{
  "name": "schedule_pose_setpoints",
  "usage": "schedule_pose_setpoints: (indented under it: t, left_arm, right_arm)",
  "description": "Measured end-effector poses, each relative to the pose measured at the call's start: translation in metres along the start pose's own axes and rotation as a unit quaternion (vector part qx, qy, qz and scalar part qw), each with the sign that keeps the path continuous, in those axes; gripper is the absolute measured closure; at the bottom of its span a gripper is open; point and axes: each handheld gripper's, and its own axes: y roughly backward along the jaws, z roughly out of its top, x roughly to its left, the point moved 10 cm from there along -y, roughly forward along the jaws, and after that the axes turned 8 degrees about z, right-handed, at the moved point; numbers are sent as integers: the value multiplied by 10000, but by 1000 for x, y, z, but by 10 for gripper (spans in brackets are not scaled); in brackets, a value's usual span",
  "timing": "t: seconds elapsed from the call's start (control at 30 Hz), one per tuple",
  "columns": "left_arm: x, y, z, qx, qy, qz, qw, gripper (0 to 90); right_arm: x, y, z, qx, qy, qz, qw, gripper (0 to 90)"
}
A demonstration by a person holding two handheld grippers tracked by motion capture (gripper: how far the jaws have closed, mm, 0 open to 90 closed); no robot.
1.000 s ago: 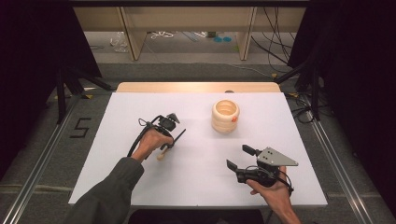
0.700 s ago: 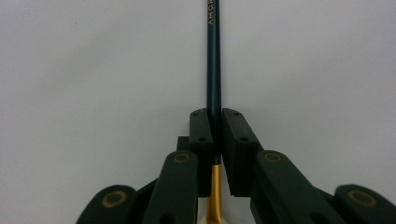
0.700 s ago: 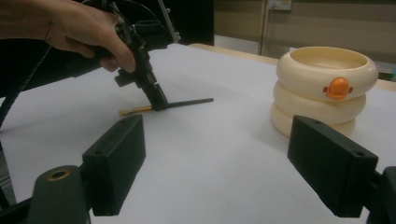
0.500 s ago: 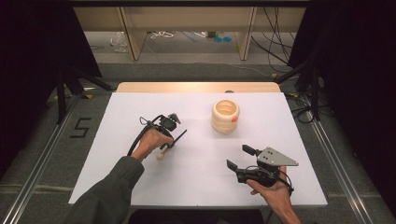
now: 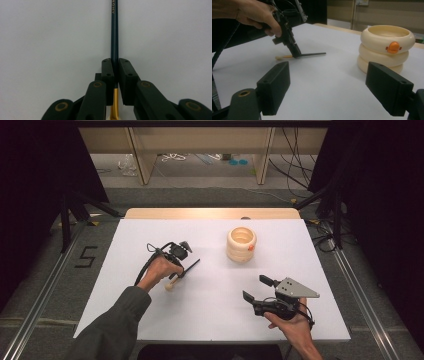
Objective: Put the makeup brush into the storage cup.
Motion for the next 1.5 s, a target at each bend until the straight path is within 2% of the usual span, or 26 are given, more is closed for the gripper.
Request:
schedule_pose_setpoints:
  t: [0.03, 0.13, 0.17, 0.2, 0.23, 0.27, 0.3, 0.33, 0.37, 0.53, 0.57, 0.63, 0.7, 0.73, 0.83, 0.87, 0.9, 1.1, 1.23, 1.3, 1.33, 1.37, 1.43, 1.5]
  left_arm:
    - [3, 2, 0, -36, -151, -5, 9999, 832]
    - [1, 8, 0, -134, -215, -72, 9997, 832]
    - [-3, 10, -1, -147, -100, -106, 9998, 832]
    - [-3, 12, -2, -161, -325, -114, 9993, 832]
    - [-5, 14, -2, -192, -370, -157, 9990, 832]
    - [-8, 16, -2, -228, -397, -178, 9988, 832]
    - [-11, 17, -2, -236, -385, -241, 9987, 832]
    - [-13, 18, -3, -236, -445, -262, 9984, 832]
    - [-16, 20, -3, -244, -467, -288, 9982, 832]
    - [-28, 25, -5, -309, -632, -426, 9966, 832]
    - [-31, 26, -5, -322, -662, -445, 9963, 832]
    - [-35, 29, -6, -329, -721, -485, 9957, 832]
    - [-38, 32, -6, -338, -795, -521, 9949, 832]
    - [-39, 33, -7, -349, -822, -518, 9947, 832]
    - [-45, 37, -7, -409, -866, -545, 9939, 832]
    - [-46, 39, -6, -411, -896, -570, 9935, 832]
    - [-47, 40, -6, -436, -889, -584, 9934, 832]
    - [-53, 46, -8, -486, -976, -639, 9920, 832]
    - [-59, 50, -8, -578, -1022, -738, 9903, 832]
    - [-63, 52, -9, -578, -1088, -751, 9895, 831]
    - [-65, 53, -10, -601, -1082, -760, 9894, 832]
    - [-68, 53, -9, -649, -1006, -795, 9896, 832]
    - [-70, 55, -11, -639, -1109, -803, 9885, 832]
    - [-73, 57, -10, -717, -1082, -811, 9882, 832]
  right_arm:
    - [-1, 0, 0, -29, 15, -36, 10000, 206]
    - [0, -1, 1, -30, 36, -37, 10000, 208]
    - [0, -1, 1, -29, 68, -36, 10000, 208]
    - [0, -1, 1, -33, 73, -9, 10000, 208]
    - [1, -1, 0, 11, 83, -1, 10000, 208]
    - [-1, -2, 2, -77, 213, -34, 9997, 208]
    - [1, -3, 1, -49, 112, 21, 9999, 208]
    - [1, -2, 0, 15, 131, -2, 9999, 208]
    - [-1, -2, 1, 10, 263, -49, 9996, 208]
    - [2, -2, 1, 23, 211, -38, 9998, 208]
    - [1, -3, 2, -26, 313, -63, 9995, 208]
    - [2, -4, 3, -74, 332, -8, 9994, 208]
    - [4, -4, 2, -25, 301, 26, 9995, 208]
    - [5, -3, 0, 85, 284, 31, 9996, 208]
    - [5, -6, 3, -26, 391, 24, 9992, 208]
    - [7, -6, 2, 15, 325, 62, 9995, 208]
    - [6, -4, 1, 113, 384, 21, 9992, 208]
    - [6, -6, 3, 31, 523, -23, 9986, 209]
    - [8, -7, 3, 20, 543, 48, 9985, 209]
    - [9, -6, 1, 144, 571, 44, 9983, 209]
    - [10, -8, 3, 49, 584, 74, 9983, 209]
    - [10, -8, 2, 100, 607, 57, 9981, 209]
    - [11, -8, 1, 140, 659, 74, 9977, 209]
    - [12, -8, 1, 187, 706, 82, 9973, 211]
